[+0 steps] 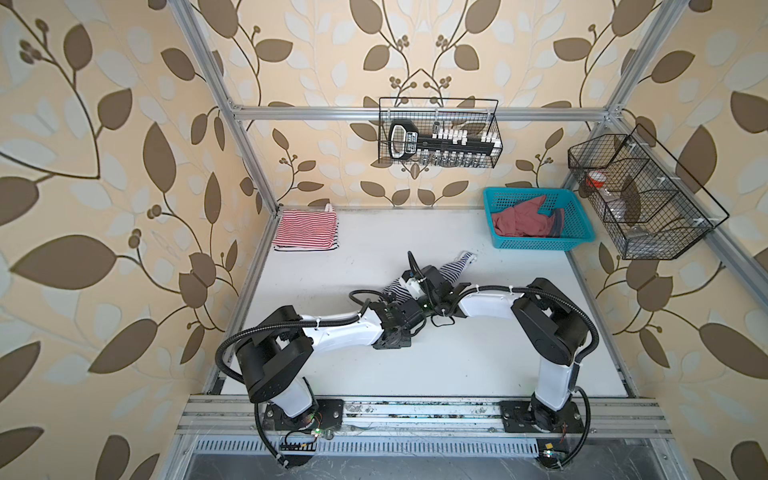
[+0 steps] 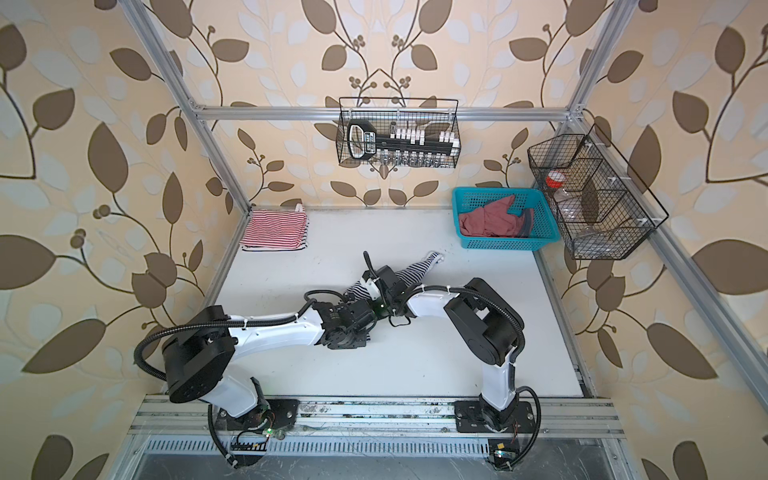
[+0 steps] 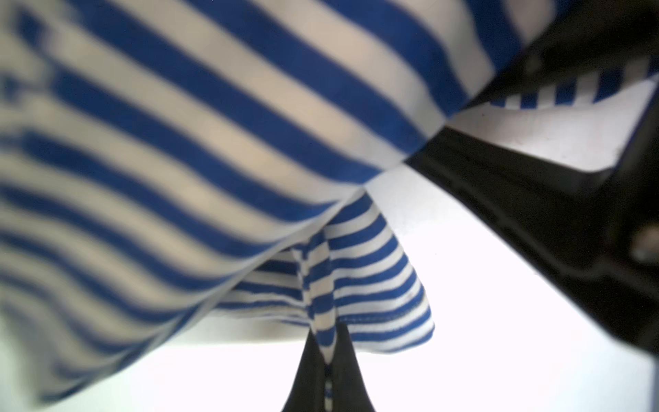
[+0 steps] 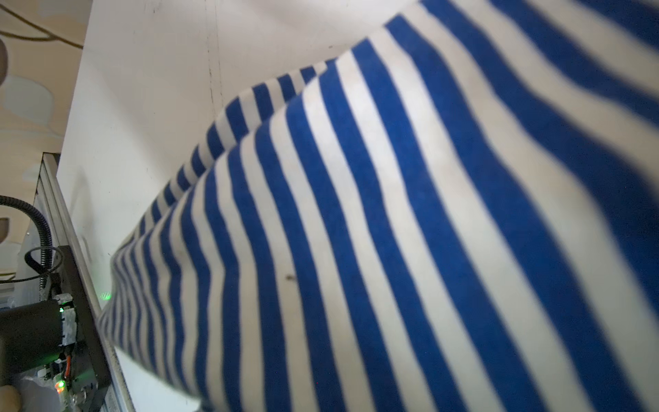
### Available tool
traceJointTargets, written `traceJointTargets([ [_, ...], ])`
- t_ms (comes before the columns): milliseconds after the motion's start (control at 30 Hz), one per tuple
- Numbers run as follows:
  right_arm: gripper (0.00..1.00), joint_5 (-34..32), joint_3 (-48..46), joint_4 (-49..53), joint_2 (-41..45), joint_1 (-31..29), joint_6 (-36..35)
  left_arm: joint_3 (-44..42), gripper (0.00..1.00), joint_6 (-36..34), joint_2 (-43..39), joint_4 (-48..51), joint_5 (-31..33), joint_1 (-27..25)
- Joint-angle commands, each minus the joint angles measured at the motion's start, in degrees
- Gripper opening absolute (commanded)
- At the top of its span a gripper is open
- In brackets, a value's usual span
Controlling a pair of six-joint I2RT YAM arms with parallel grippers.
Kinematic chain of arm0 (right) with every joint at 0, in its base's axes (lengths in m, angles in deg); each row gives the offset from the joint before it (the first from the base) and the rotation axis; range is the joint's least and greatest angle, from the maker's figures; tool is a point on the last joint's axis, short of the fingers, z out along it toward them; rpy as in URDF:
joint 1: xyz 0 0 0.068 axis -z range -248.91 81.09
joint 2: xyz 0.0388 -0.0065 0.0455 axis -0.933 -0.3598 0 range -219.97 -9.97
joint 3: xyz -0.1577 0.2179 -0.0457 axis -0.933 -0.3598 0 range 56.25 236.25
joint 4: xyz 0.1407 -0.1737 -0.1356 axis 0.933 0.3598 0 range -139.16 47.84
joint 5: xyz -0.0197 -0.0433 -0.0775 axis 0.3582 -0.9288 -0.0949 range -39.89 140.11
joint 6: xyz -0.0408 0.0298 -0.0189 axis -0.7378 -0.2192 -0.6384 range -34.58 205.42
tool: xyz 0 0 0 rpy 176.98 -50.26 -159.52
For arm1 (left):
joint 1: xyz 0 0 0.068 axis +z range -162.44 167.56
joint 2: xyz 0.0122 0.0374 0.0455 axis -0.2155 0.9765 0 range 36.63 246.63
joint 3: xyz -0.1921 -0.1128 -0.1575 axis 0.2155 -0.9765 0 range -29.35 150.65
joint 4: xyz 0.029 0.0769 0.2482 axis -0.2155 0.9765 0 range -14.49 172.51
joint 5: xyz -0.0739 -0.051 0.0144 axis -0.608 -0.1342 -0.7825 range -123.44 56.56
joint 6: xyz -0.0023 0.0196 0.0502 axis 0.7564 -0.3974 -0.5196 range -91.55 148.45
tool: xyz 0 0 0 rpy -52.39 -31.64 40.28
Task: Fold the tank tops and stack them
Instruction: 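Spread the grippers apart and lift the tank top by its top edge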
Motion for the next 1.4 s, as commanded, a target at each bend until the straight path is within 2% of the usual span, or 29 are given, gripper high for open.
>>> traceJointTargets([
  [0,0.00,-1.43,1.08,1.12,5.77,1.90,-1.19,4.30,0.00,-3.09,-8.91,8.82,7.86,0.09],
  [233,0.00,-5.30,1.22,7.51,17.53,5.13,-4.95,8.20,0.00,-8.43,-17.67,17.31,13.47,0.62],
  [500,0.00,-6.19,4.21,20.77,28.28,9.03,-9.64,15.07,0.00,-15.33,-20.91,27.08,23.64,1.73],
  [633,0.00,-5.81,4.42,26.99,34.35,11.43,-11.28,17.88,0.00,-19.46,-22.97,28.53,28.20,2.74],
  [900,0.00,-5.56,5.83,37.96,42.83,14.02,-13.79,22.66,0.00,-29.63,-24.74,23.88,28.26,3.81],
  [1067,0.00,-7.69,9.94,40.45,46.41,14.14,-14.73,29.35,0.00,-39.82,-21.75,18.15,29.35,3.81],
  [1167,0.00,-10.42,15.22,41.54,45.14,15.28,-16.03,35.41,0.00,-46.92,-18.35,14.10,31.24,3.81],
  [1300,0.00,-9.26,23.01,39.91,41.10,19.07,-17.30,42.51,0.00,-58.19,-14.64,5.18,31.96,4.65],
  [1367,0.00,-7.74,28.41,38.36,37.60,22.10,-17.60,46.72,0.00,-63.00,-12.51,0.68,29.91,7.29],
])
